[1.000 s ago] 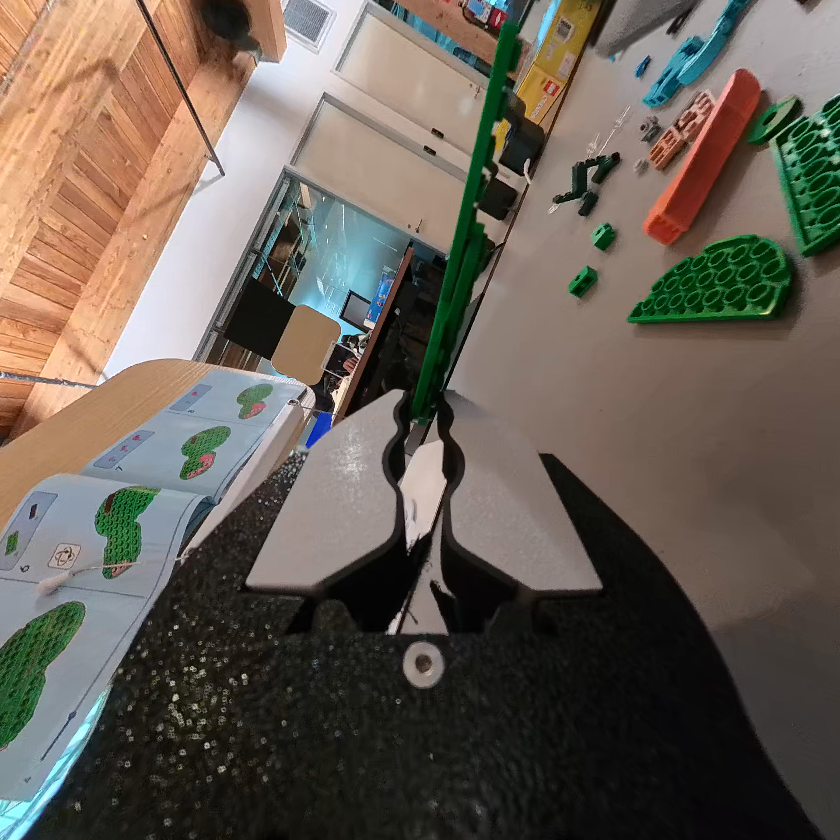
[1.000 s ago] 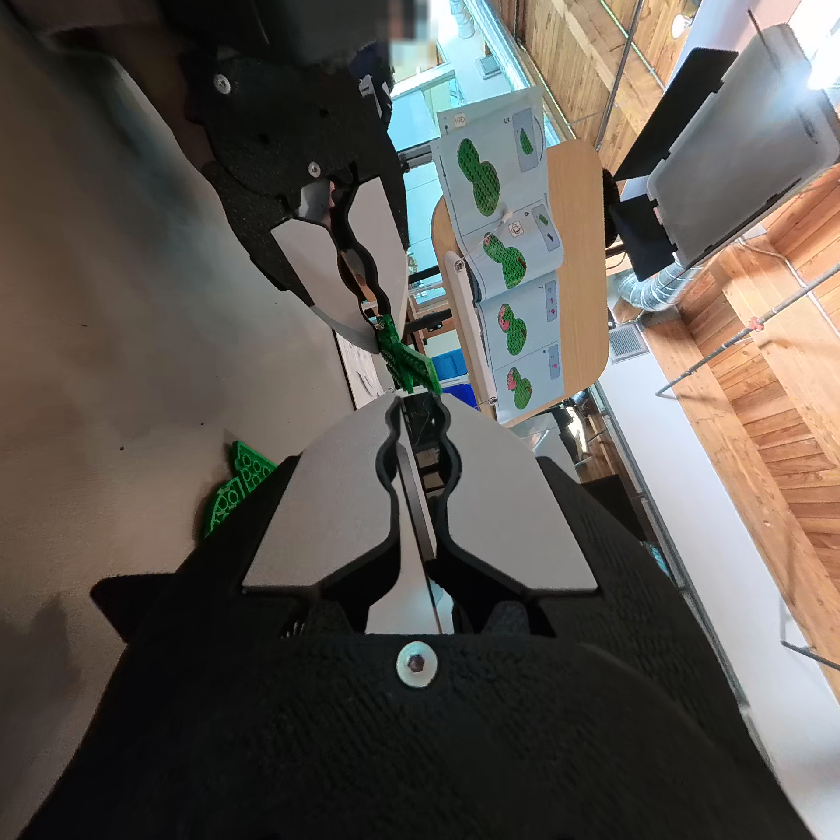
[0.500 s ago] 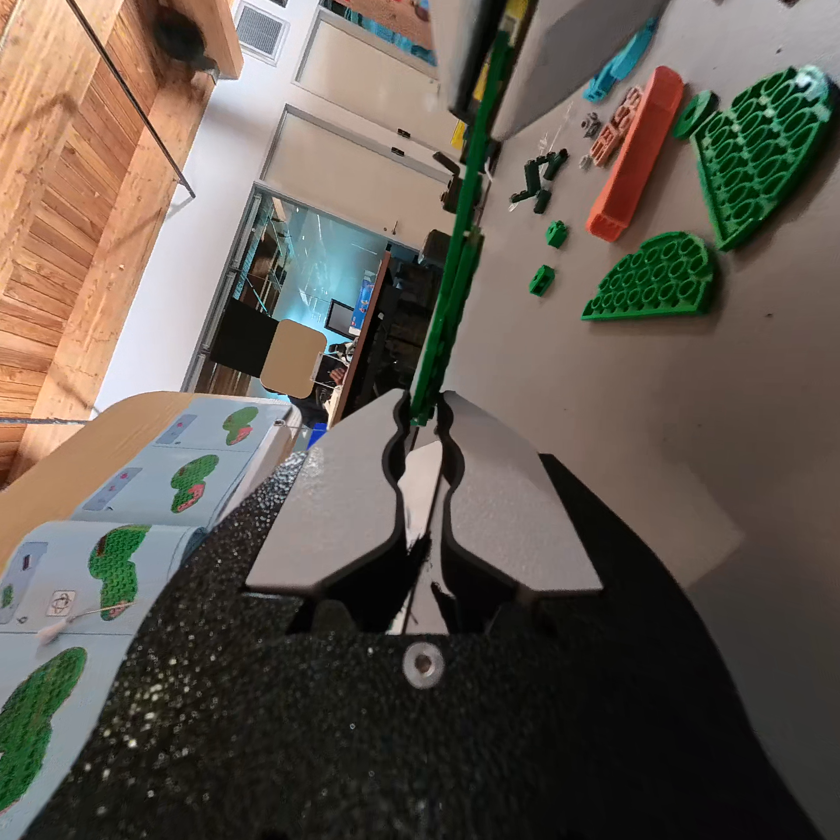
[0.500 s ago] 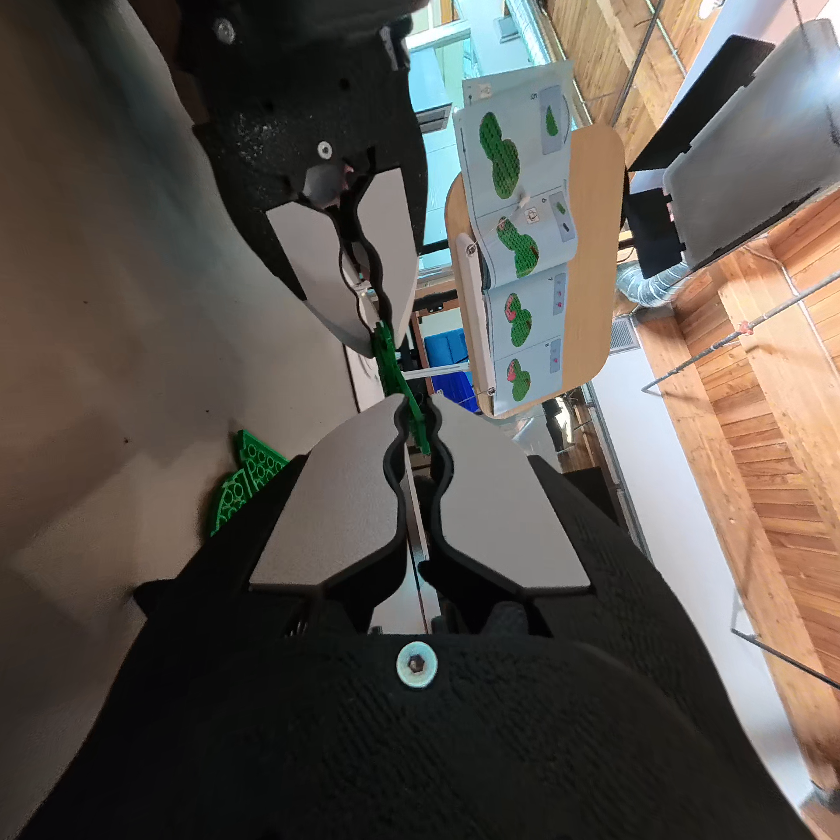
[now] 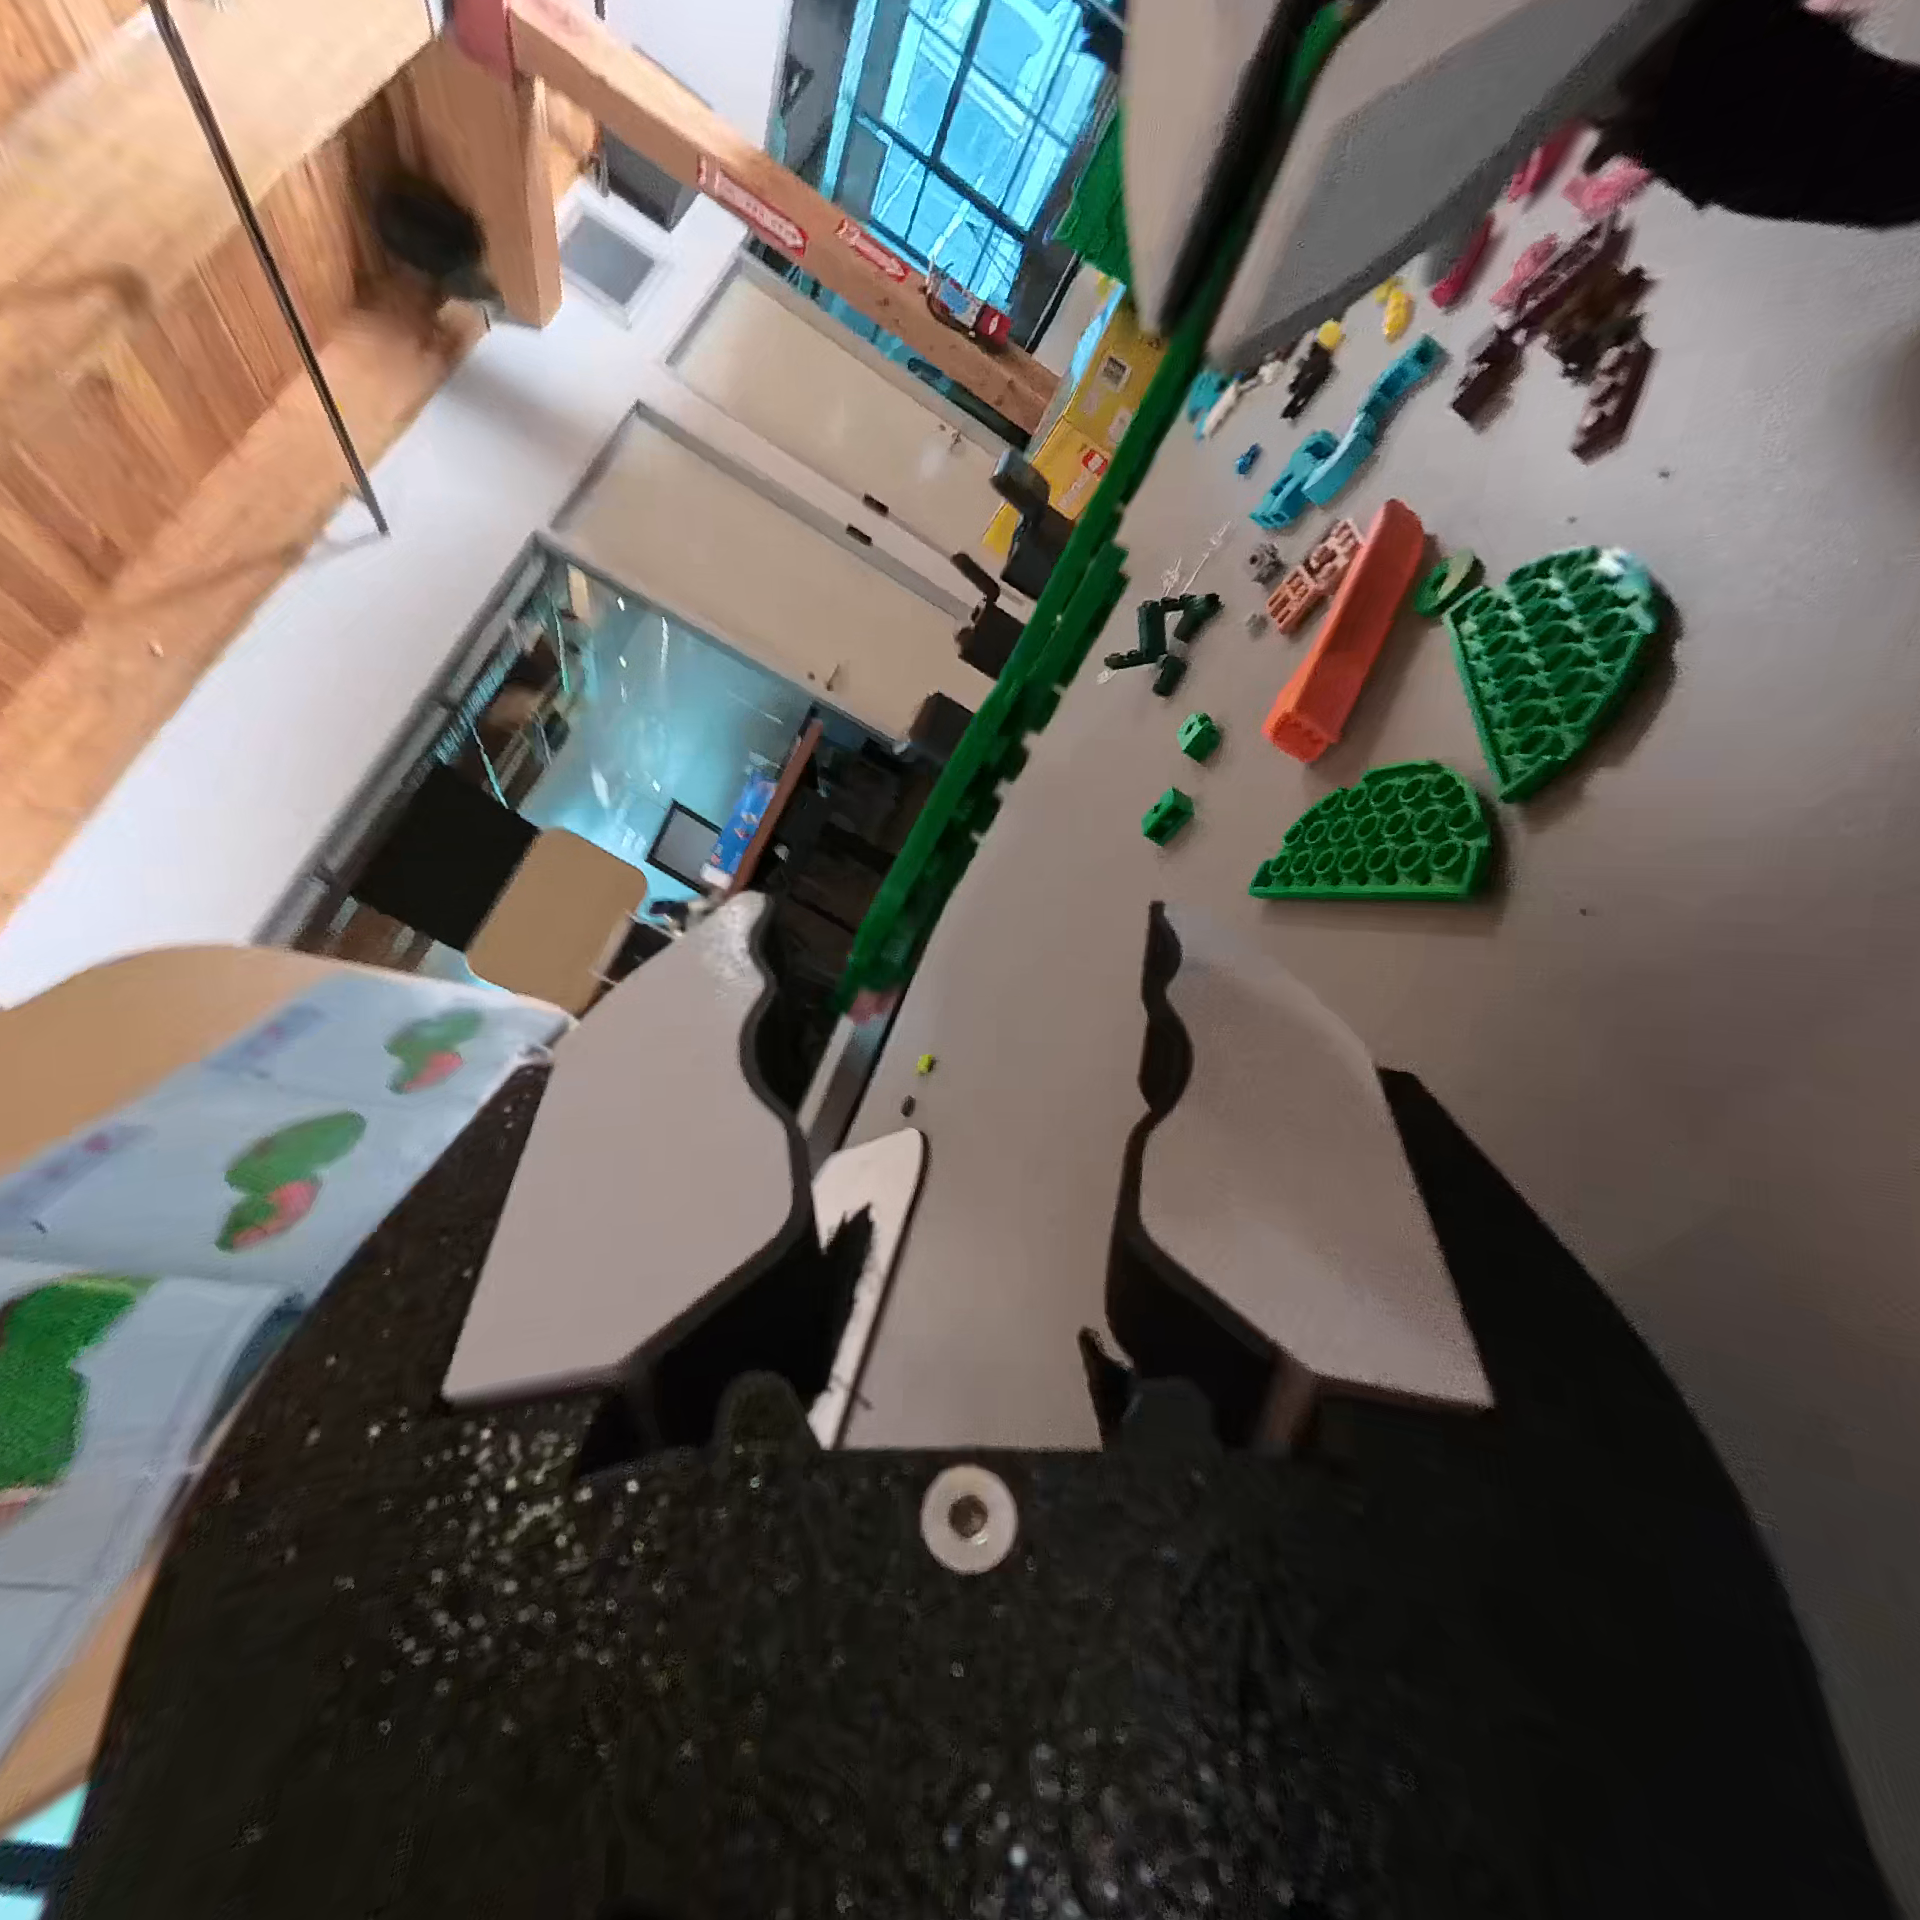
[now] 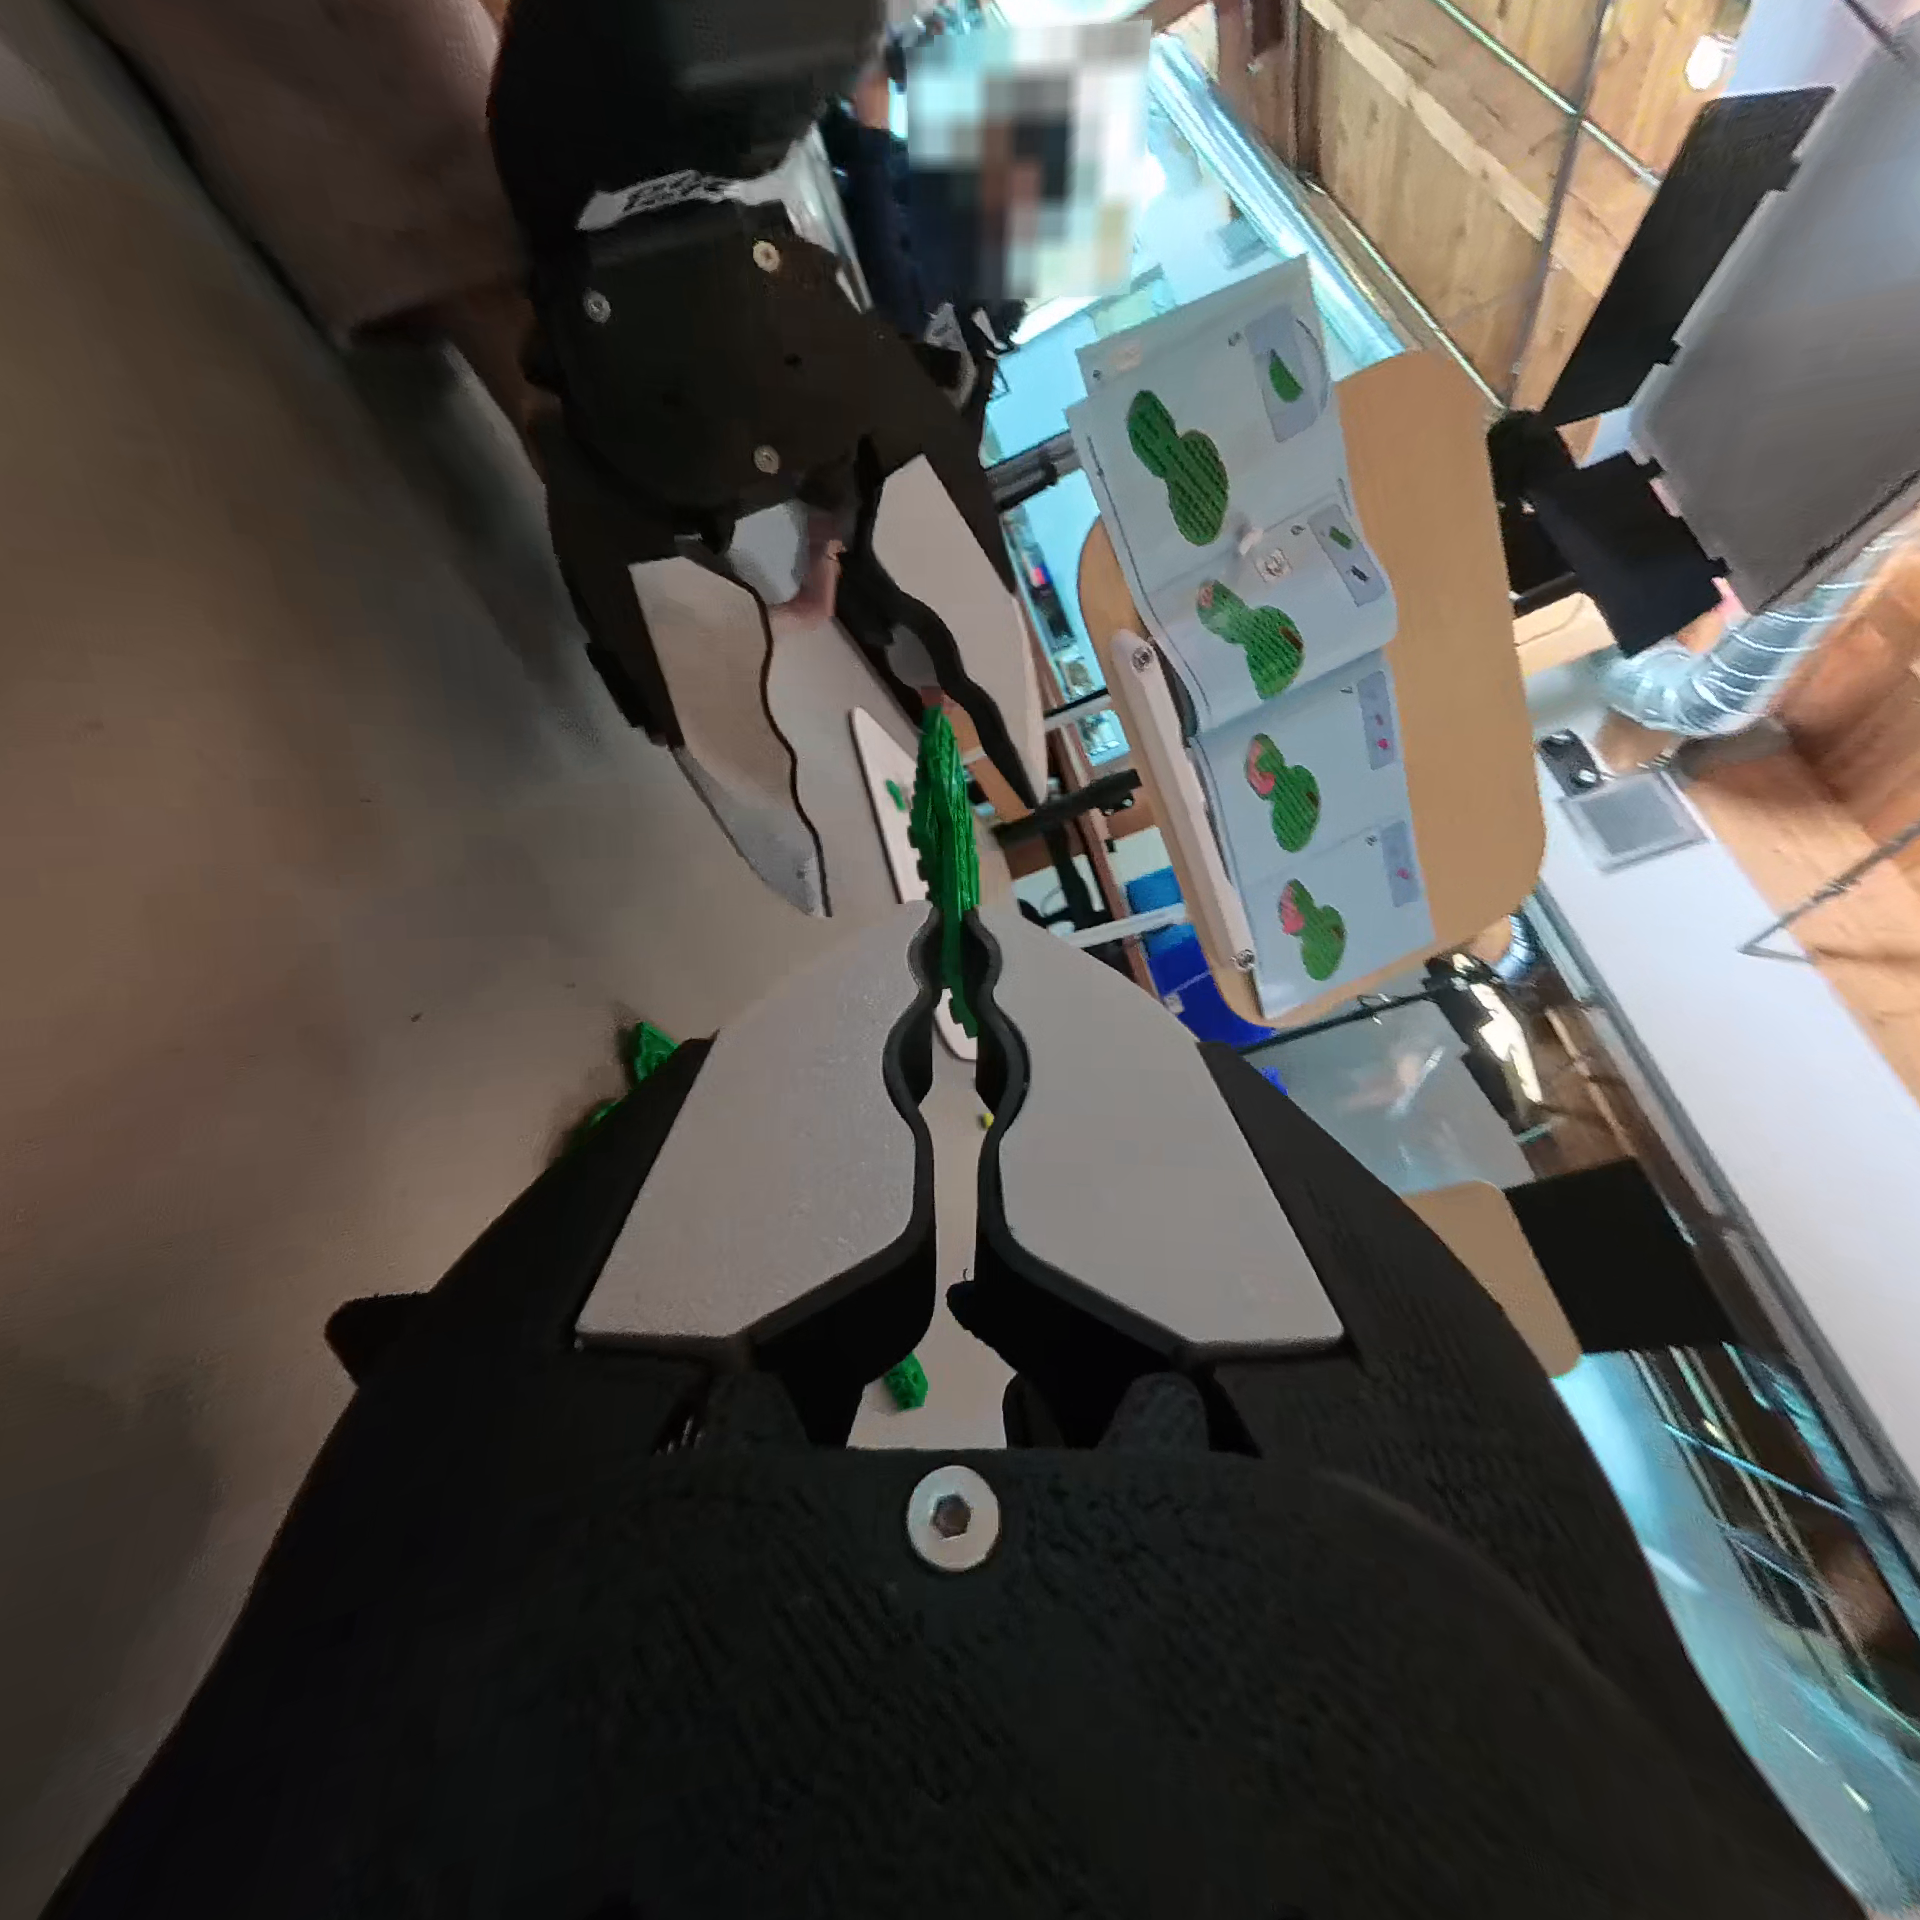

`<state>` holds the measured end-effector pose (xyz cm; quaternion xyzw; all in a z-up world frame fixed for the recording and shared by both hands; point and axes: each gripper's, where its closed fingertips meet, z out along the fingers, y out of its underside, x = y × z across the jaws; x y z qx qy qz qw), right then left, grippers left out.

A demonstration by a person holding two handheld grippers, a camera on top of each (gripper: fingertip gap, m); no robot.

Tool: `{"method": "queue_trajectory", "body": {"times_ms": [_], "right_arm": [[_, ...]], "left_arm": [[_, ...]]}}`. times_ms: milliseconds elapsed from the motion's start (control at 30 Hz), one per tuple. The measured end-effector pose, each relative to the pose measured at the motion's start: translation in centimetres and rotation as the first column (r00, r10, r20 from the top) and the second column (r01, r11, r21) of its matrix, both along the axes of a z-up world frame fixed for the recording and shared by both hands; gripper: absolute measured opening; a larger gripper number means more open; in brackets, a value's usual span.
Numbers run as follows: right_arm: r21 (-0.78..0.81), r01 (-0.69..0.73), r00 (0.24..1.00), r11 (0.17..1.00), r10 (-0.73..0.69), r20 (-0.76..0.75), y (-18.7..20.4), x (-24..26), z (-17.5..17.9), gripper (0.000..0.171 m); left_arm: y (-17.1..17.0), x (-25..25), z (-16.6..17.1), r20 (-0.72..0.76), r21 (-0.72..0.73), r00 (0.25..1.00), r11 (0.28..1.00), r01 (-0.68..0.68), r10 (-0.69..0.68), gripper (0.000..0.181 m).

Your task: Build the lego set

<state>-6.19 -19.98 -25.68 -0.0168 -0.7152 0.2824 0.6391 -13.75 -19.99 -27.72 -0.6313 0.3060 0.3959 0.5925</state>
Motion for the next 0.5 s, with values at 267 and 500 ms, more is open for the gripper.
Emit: {"method": "queue_trajectory", "body": {"times_ms": [267,500], "right_arm": [[-0.053,-0.109,0.987,0.993,0.115,0.113,-1.0,0.8,-1.0,0.001],[-0.432,0.156,0.925,0.888,0.022,0.378,4.0,-1.4,-0.9,0.025]], "left_arm": [[-0.3,1.0,0.2,-0.152,0.006,0.988,1.000,0.014,-0.013,0.013],[-0.3,-1.3,0.0,-0.305,-0.006,0.944,0.991,-0.134,0.126,0.008]]}}
